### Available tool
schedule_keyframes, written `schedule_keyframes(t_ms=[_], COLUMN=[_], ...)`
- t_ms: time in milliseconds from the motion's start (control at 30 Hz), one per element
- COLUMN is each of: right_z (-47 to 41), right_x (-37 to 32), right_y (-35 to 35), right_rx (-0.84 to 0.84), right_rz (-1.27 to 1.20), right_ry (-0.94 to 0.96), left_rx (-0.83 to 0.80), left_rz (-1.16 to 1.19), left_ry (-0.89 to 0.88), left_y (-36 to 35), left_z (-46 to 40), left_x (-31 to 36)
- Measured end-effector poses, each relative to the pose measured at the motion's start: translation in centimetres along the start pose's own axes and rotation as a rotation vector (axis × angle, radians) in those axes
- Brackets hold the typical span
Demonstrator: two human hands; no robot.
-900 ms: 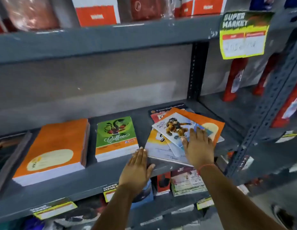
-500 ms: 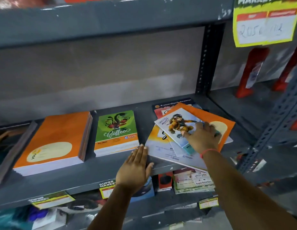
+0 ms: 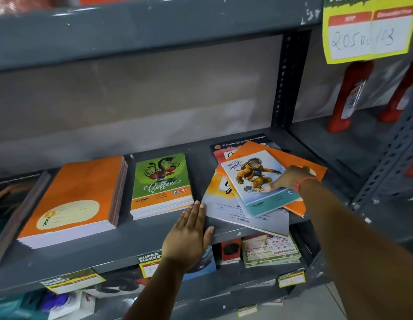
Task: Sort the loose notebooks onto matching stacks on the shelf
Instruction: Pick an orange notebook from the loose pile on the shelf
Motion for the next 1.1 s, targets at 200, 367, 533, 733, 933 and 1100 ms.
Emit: schedule_keyframes(t_ms=[200,367,533,733,933,1100], right_z=[-0.9,-0.2,1.8,4.6,4.8,3.7], right_x=[2.4,1.3,-5.0,-14.2,-17.6,-17.8], right_y=[1.1,0.8,0.1,-5.4,-11.5,-13.4], right_rx=[-0.053,-0.310,-0.424,-0.515,-0.425,-0.361], right_rz=[-0.493,-1.058,-1.270,-1.378,-1.326,-1.275], right_ry=[-0.062,-0.116,0.010,0.090,0.045,0.008], left_rx=[-0.010,-0.025,-0.064,0.050,0.074,0.082], left_rz=[-0.030,0.013,0.026,-0.134,-0.159,-0.111], left_ry=[-0.001,0.001,-0.014,-0.066,-0.138,-0.142], left_y=[-1.3,-0.9,0.8,2.8,2.2,2.1], left_z=[-0.1,0.2,2.8,5.2,5.0,5.0], left_x=[-0.4,-1.0,-2.9,-7.1,-8.1,-8.3])
Point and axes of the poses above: each hand's wrist, its own z-axis away from the middle knuckle, its own y-axis out of the back of the hand, x = y × z, the point moved 8 cm from there along -z, towards the middle knuckle, and after that the axes turned 4 degrees about -z, right-handed, at the moved point
